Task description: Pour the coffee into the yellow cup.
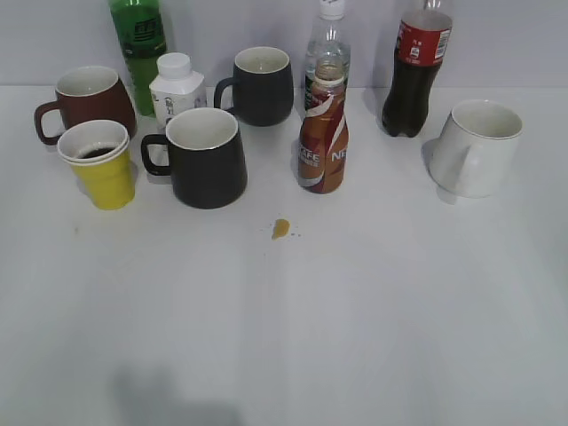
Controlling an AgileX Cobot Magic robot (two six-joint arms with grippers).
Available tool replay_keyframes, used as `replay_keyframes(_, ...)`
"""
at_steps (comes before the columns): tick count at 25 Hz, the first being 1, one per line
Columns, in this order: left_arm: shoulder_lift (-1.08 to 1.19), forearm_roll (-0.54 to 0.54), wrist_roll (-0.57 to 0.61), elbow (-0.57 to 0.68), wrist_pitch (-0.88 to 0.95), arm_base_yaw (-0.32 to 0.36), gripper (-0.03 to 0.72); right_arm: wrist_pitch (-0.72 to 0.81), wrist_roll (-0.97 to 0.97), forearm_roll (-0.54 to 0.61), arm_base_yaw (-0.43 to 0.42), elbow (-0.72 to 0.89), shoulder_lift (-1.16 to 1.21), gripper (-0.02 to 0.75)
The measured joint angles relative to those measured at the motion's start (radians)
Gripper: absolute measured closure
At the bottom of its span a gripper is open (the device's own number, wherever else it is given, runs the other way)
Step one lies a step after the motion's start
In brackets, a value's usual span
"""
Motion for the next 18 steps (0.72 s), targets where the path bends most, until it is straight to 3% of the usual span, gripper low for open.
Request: replay_keyframes(18,0.000,0.000,0.000,0.000,0.000,-0.010,0.180,0.000,0.000,0.000,0.000,0.000,0.000,0.345)
